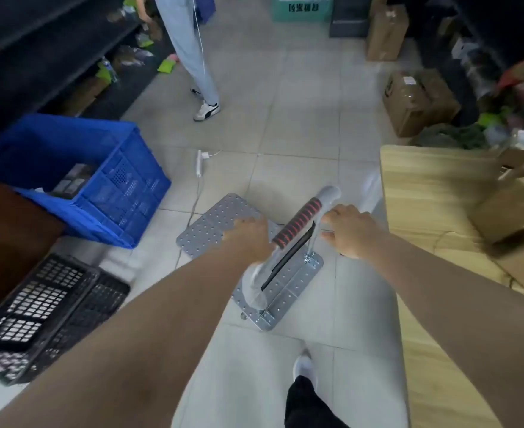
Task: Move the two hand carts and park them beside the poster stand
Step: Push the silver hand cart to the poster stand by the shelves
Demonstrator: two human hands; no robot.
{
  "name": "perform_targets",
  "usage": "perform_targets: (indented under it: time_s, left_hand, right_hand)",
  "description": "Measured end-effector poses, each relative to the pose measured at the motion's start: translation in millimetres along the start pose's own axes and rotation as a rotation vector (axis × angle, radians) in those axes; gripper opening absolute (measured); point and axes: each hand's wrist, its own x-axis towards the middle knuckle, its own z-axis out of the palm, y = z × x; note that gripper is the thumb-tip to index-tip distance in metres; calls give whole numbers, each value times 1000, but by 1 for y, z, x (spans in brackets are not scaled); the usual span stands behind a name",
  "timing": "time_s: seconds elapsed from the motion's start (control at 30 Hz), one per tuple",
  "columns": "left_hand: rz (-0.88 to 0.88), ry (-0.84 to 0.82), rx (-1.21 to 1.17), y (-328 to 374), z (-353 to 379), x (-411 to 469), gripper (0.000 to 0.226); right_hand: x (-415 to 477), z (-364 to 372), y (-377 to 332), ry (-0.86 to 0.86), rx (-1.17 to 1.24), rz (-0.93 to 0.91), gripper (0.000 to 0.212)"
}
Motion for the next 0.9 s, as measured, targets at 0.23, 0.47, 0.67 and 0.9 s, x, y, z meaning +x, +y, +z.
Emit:
perform_targets:
  time_s: [0.23,0.47,0.67,0.9]
  left_hand:
    - [-27,-88,-100,28,20,35,41]
    - [-64,-92,-131,42,38,54,40]
    - [-78,-54,-200,35,49,45,37]
    - [-27,-49,-129,-3,60,5,40]
  right_hand:
    - [31,7,18,-86,28,-23,45]
    - [46,12,33,-14,70,-44,49]
    - [53,22,22,3,72,-49,51]
    - [38,32,-24,30,87,-110,57]
